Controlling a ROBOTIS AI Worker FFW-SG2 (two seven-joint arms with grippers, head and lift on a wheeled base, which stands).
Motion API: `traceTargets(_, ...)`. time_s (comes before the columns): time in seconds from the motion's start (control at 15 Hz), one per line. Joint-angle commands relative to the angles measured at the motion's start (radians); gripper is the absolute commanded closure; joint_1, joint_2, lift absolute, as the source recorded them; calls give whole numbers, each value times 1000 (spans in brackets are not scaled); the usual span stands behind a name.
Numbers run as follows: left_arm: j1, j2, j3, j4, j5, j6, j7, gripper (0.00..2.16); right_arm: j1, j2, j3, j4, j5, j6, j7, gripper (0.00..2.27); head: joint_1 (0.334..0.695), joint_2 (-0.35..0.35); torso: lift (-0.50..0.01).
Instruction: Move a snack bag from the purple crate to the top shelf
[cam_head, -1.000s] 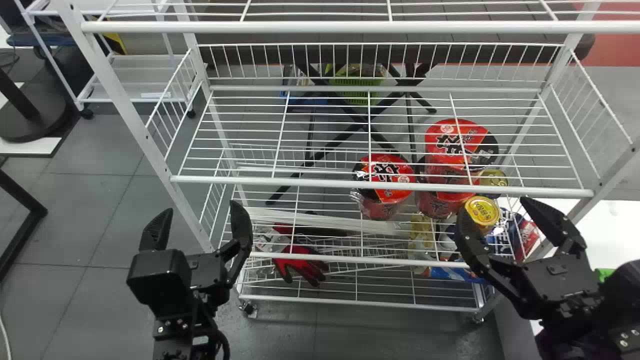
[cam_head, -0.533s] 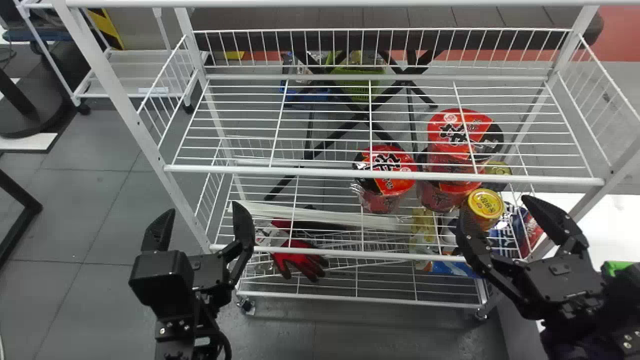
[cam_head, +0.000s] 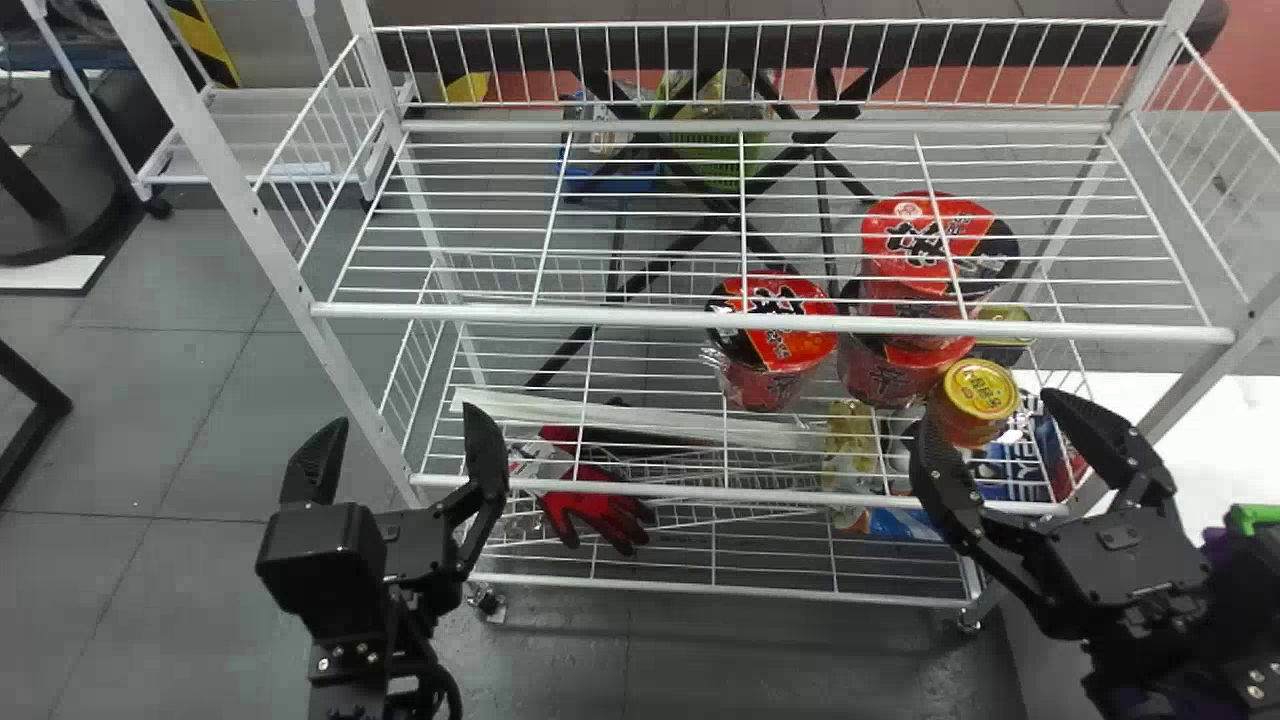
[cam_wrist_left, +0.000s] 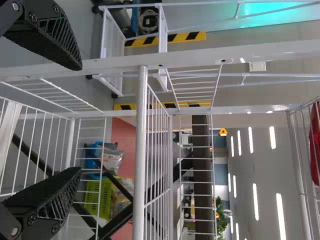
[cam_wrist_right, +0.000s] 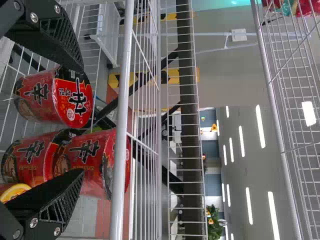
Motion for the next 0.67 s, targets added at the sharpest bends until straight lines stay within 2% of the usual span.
traceTargets(0.0, 0, 0, 0, 2, -1, 0, 0, 103, 0, 0, 0, 1, 0, 0, 0, 83, 695, 53, -445)
traceTargets(0.33, 0, 0, 0, 8, 0, -3, 0, 103, 0, 0, -21, 9, -32, -28, 77, 83, 695, 61, -446)
traceTargets(0.53, -2, 0, 1, 13, 0, -3, 2, 103, -1, 1, -18, 9, -23, -9, 54, 83, 695, 59, -458)
traceTargets(0.6, -3, 0, 1, 14, 0, -6, 2, 103, -1, 4, -23, 18, -38, -34, 72, 83, 695, 55, -452)
